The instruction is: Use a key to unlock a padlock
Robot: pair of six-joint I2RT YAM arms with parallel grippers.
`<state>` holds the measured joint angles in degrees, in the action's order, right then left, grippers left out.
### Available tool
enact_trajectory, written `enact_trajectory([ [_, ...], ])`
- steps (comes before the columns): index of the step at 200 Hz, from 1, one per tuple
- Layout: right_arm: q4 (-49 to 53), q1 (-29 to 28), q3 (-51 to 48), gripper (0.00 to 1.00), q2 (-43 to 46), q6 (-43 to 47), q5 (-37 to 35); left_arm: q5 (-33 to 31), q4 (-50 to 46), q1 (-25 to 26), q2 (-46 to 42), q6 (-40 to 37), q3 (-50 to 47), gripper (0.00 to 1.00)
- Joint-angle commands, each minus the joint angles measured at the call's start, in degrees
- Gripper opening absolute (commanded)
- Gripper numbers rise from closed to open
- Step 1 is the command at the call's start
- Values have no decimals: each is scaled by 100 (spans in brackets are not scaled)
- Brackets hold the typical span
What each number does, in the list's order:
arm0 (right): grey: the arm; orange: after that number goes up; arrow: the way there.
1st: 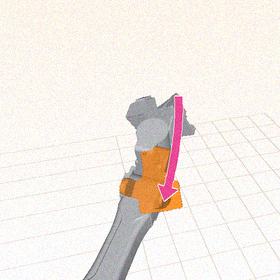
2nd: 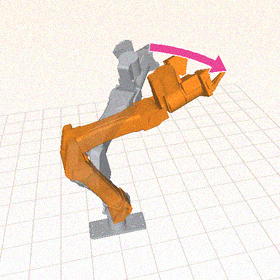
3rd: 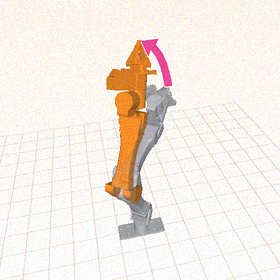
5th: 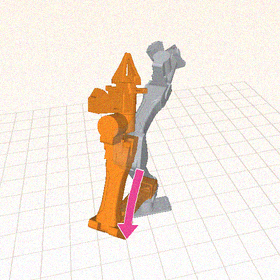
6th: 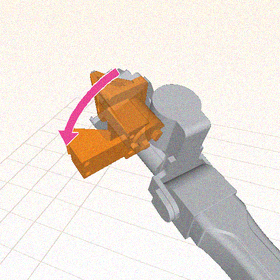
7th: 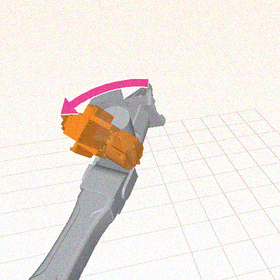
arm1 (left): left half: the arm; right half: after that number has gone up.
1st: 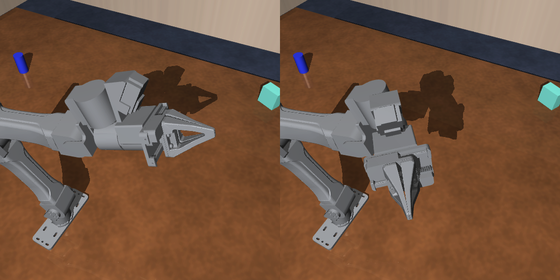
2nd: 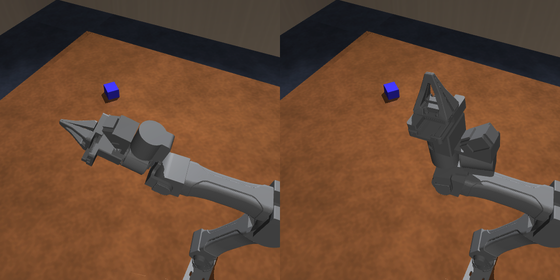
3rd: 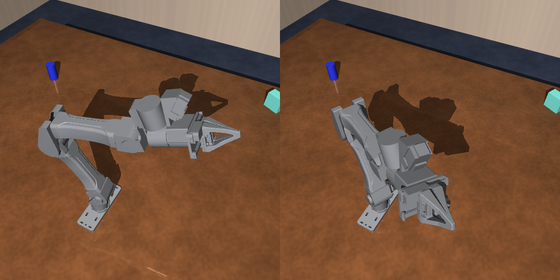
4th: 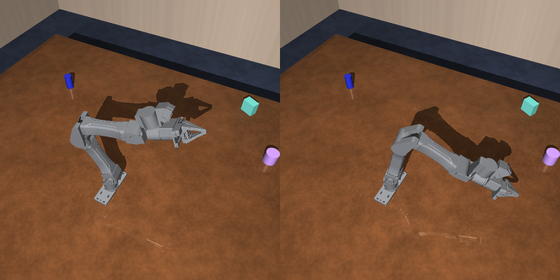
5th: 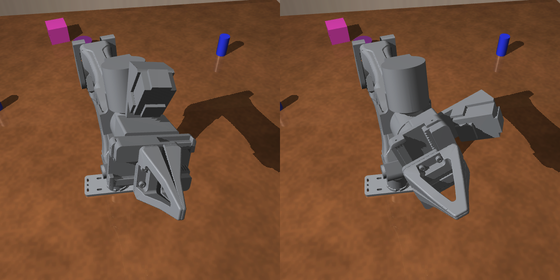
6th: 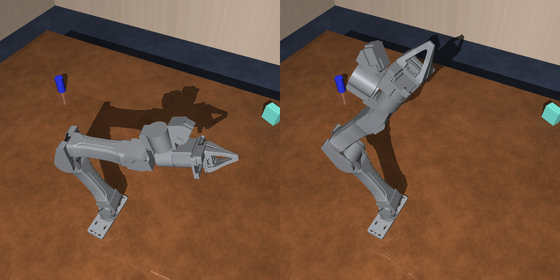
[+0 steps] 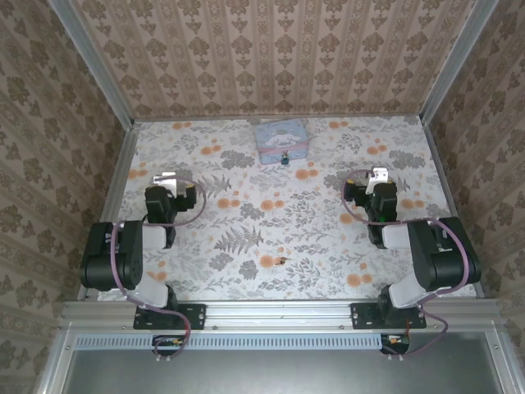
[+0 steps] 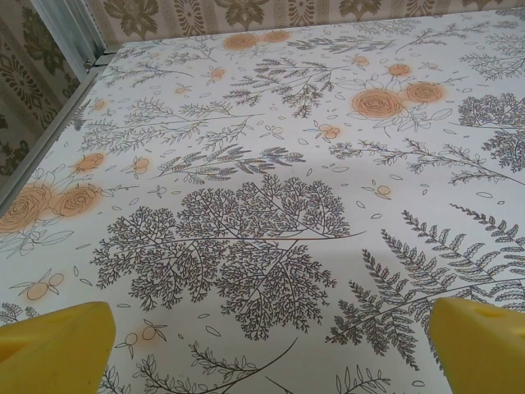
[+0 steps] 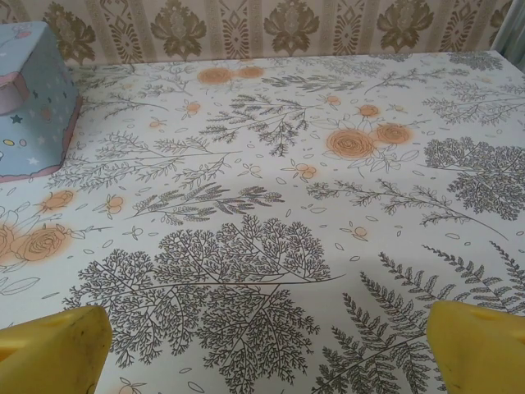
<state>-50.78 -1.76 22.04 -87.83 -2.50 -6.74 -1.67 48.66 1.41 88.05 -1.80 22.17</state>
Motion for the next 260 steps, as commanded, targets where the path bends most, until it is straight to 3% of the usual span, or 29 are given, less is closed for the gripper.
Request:
enact_trajectory([
  [1,25,26,73,100,-8,96,193,79,-25,-43,-1,-110,129,100],
  [150,0,34,-22,100,217,11,22,98,10,-55,-189,-78,51,100],
  [201,2609,126,619,100,1567,-1029,-444,-523,-2159,297,-714,-284,1050,100],
  [229,3133,192,840,100,1899,-1155,403,-673,-3211,403,-856,64,1633,100],
  [260,3529,229,1369,100,1888,-1773,1199,-476,-4675,449,-714,1334,2607,100],
])
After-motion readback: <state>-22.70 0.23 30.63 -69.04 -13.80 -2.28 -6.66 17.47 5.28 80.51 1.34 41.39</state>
